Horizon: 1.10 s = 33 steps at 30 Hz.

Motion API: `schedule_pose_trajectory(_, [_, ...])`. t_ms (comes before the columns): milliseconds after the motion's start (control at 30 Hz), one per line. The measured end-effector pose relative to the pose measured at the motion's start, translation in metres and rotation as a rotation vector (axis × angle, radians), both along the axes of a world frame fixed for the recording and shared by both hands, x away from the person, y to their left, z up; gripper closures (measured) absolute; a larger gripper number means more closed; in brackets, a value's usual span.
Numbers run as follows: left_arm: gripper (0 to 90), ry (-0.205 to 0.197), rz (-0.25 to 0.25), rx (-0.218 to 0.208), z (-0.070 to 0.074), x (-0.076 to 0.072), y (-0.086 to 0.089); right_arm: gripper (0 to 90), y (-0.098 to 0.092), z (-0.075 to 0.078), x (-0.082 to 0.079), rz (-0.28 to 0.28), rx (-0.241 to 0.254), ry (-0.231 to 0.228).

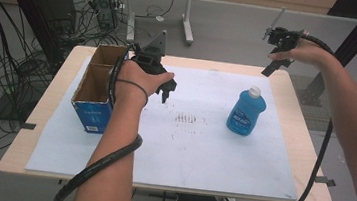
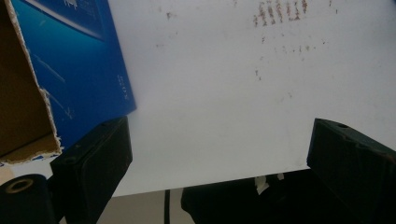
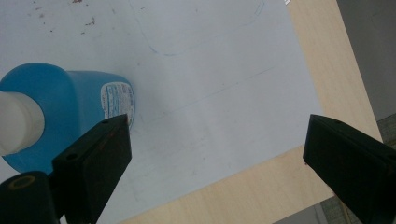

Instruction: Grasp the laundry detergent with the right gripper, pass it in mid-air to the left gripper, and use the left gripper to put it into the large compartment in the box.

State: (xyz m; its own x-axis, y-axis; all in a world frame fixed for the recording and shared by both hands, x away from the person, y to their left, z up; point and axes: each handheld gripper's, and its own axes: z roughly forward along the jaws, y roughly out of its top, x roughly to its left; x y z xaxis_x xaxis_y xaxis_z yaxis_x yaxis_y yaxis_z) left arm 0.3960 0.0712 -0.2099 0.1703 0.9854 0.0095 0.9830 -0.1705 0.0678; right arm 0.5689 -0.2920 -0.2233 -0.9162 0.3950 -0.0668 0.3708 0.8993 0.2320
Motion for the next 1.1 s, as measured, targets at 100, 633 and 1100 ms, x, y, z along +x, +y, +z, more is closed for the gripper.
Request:
schedule_pose_trajectory(100, [7.1,-0.001,-0.001,0.001,0.001,0.0,-0.001,7.7,0.0,0.001,0.0,0.001,0.003,-0.002])
schedule_pose_trajectory(633, [7.1,-0.002,-0.009,0.009,0.004,-0.002,-0.005,7.7,-0.009,0.008,-0.003,-0.005,0.019,-0.009])
schedule_pose_trajectory(1100, [7.0,-0.003,-0.019,0.011,0.005,-0.003,-0.01,7.8,-0.026,0.014,-0.015,-0.004,0.034,-0.003])
